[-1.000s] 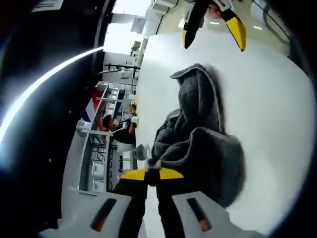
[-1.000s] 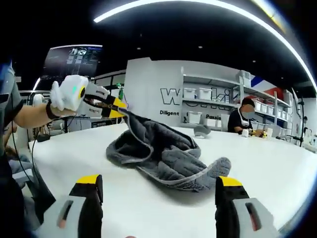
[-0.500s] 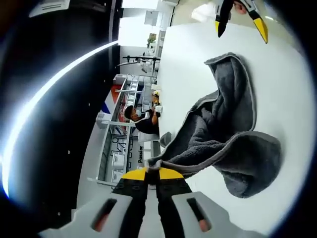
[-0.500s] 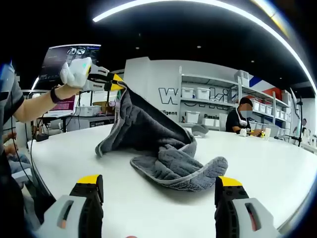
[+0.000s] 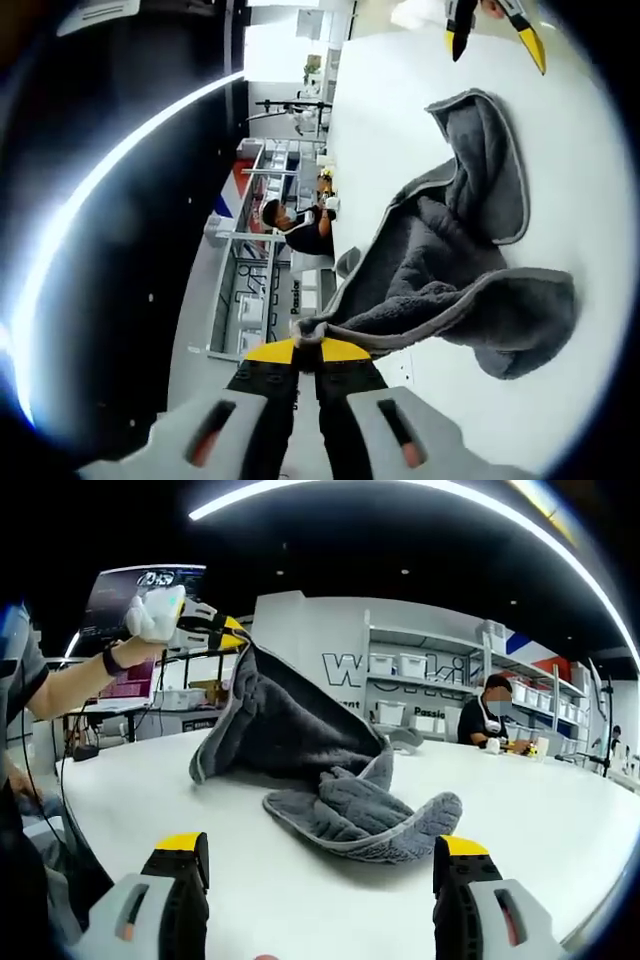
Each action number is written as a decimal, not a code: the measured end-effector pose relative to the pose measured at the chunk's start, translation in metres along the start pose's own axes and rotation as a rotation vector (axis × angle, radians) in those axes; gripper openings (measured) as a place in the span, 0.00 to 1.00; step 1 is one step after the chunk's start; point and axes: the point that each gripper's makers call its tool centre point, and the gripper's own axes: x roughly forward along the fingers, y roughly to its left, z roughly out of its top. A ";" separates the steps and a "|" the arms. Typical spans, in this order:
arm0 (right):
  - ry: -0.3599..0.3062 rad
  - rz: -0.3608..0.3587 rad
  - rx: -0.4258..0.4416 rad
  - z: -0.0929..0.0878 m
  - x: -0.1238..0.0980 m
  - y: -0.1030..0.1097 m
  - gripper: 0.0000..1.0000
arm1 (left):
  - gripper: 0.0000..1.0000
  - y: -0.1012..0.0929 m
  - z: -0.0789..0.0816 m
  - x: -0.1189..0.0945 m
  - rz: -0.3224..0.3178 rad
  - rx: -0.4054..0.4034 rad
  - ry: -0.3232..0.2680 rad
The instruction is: Fold the towel on the table until its edges align and the towel forms a compact rectangular stack.
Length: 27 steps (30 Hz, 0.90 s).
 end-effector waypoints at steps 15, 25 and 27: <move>0.013 0.004 -0.002 -0.003 0.001 0.002 0.97 | 0.07 0.064 -0.004 -0.022 0.144 -0.009 0.000; 0.024 0.000 0.000 -0.005 0.002 0.001 0.97 | 0.07 0.117 0.010 -0.047 0.247 -0.040 -0.046; 0.025 0.002 0.003 -0.006 0.003 0.001 0.97 | 0.07 0.124 0.017 -0.054 0.261 -0.038 -0.061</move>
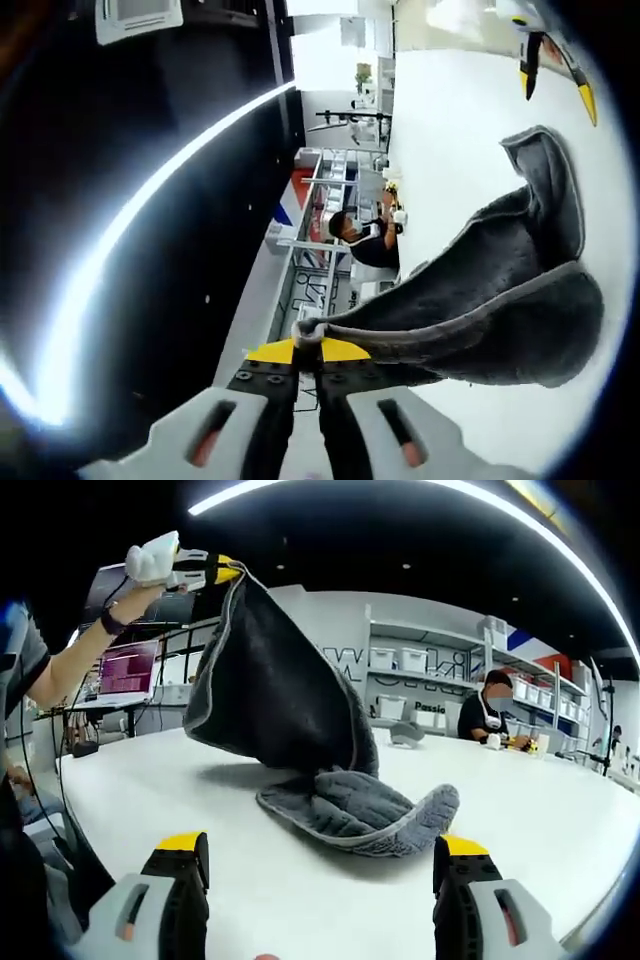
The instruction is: Fold the towel on the table until its edges align and the towel forms a compact rectangular stack.
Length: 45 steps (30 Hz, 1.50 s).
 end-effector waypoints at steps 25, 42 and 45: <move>0.022 0.029 -0.014 -0.001 0.006 0.010 0.97 | 0.07 0.037 0.022 -0.026 0.078 0.048 -0.042; 0.037 0.039 -0.024 -0.003 0.009 0.014 0.97 | 0.07 0.052 0.017 -0.034 0.112 0.060 -0.028; 0.035 0.046 -0.019 -0.004 0.009 0.016 0.97 | 0.07 0.051 0.015 -0.035 0.111 0.065 -0.020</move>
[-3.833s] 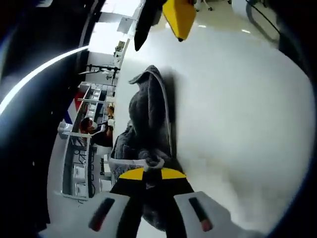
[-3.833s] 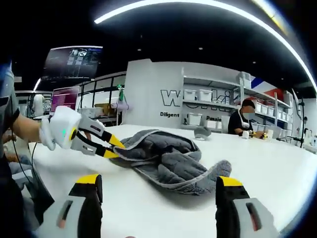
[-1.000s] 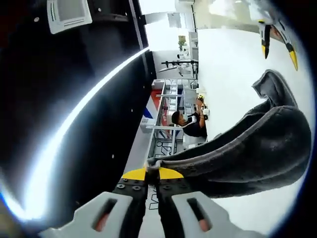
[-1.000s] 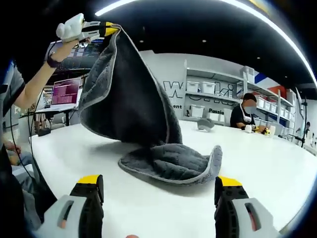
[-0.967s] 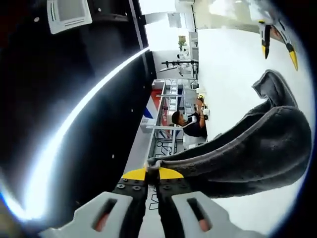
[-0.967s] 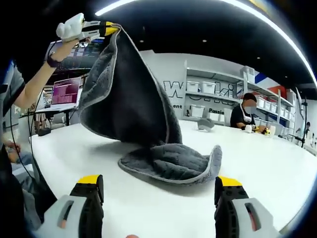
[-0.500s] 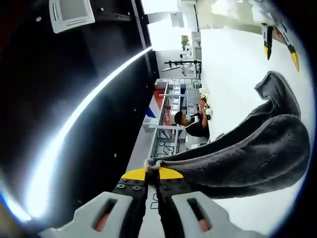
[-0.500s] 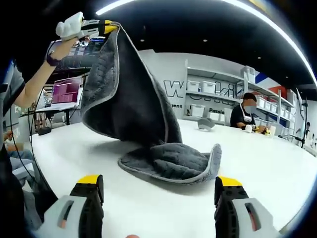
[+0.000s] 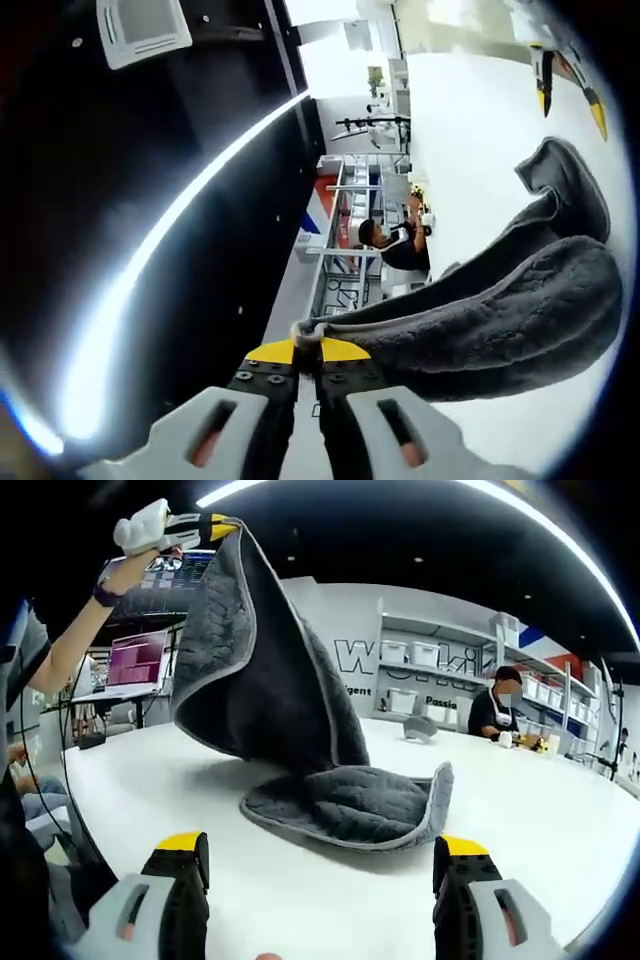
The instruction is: Fold the towel on the table until its edges align and the towel forms a compact rectangular stack.
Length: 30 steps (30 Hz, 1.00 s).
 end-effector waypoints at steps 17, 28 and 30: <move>0.003 0.011 -0.005 0.001 0.000 0.005 0.97 | 0.07 -0.015 -0.027 -0.001 -0.036 -0.015 0.063; 0.007 0.010 -0.006 0.000 0.000 0.003 0.97 | 0.07 -0.044 -0.064 0.004 -0.117 -0.095 0.128; 0.011 0.013 -0.005 -0.001 0.001 0.004 0.97 | 0.07 -0.050 -0.071 0.005 -0.128 -0.117 0.141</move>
